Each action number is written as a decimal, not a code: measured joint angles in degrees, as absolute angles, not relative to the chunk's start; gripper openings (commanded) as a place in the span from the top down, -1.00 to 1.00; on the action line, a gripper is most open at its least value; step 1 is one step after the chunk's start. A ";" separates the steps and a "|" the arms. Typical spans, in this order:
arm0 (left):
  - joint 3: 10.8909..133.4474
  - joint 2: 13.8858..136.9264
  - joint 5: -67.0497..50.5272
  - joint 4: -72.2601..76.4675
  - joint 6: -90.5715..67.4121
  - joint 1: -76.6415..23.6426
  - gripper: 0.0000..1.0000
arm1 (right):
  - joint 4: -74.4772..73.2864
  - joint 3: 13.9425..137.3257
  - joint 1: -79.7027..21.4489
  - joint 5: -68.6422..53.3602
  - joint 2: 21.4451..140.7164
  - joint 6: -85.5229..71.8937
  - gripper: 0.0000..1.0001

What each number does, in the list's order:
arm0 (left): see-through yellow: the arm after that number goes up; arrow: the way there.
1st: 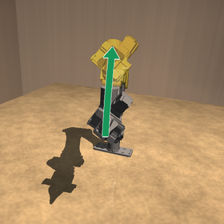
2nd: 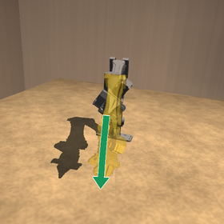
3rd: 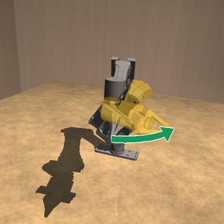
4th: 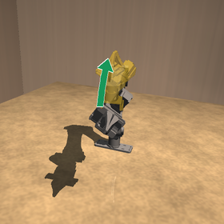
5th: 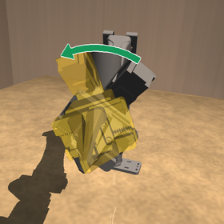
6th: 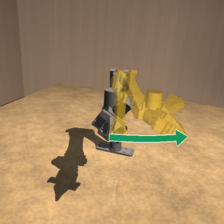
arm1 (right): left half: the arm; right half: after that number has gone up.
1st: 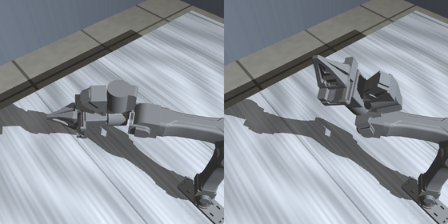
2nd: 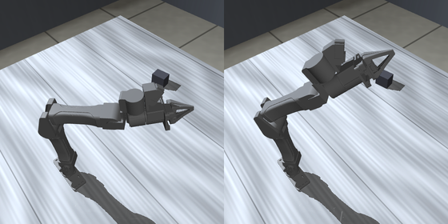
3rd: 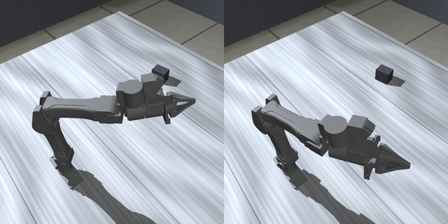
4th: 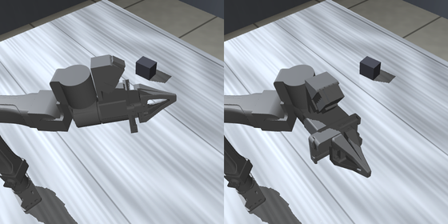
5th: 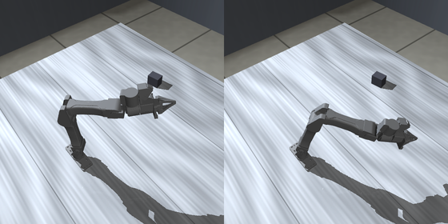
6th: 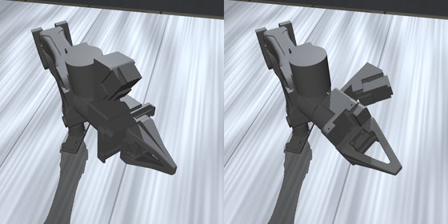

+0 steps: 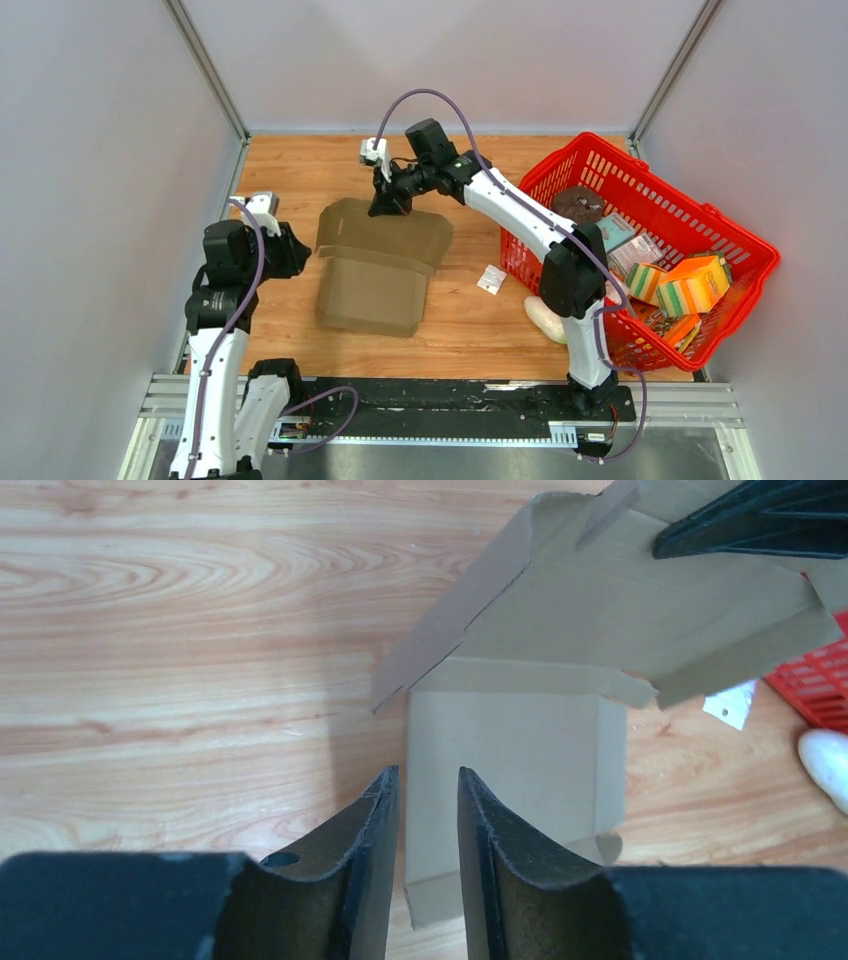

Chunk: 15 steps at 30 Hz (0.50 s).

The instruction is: Fold the paper box

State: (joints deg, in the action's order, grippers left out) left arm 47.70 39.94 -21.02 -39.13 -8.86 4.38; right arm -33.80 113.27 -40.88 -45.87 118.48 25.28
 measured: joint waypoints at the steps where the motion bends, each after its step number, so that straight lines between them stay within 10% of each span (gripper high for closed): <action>1: 48.01 39.88 -19.79 -39.24 -9.21 4.21 0.28 | -33.85 113.27 -40.58 -45.12 118.45 24.69 1.00; 10: 55.05 41.47 -19.07 -30.68 -15.64 -3.97 0.12 | -33.12 108.51 -38.13 -39.09 114.06 18.06 1.00; 15: 64.58 53.39 -18.20 -27.99 -16.34 -9.32 0.47 | -31.99 103.90 -38.30 -38.94 111.09 16.73 1.00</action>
State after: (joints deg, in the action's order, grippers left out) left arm 64.58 53.39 -18.20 -27.99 -16.34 -9.32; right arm -31.99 103.90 -38.30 -38.94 111.09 16.73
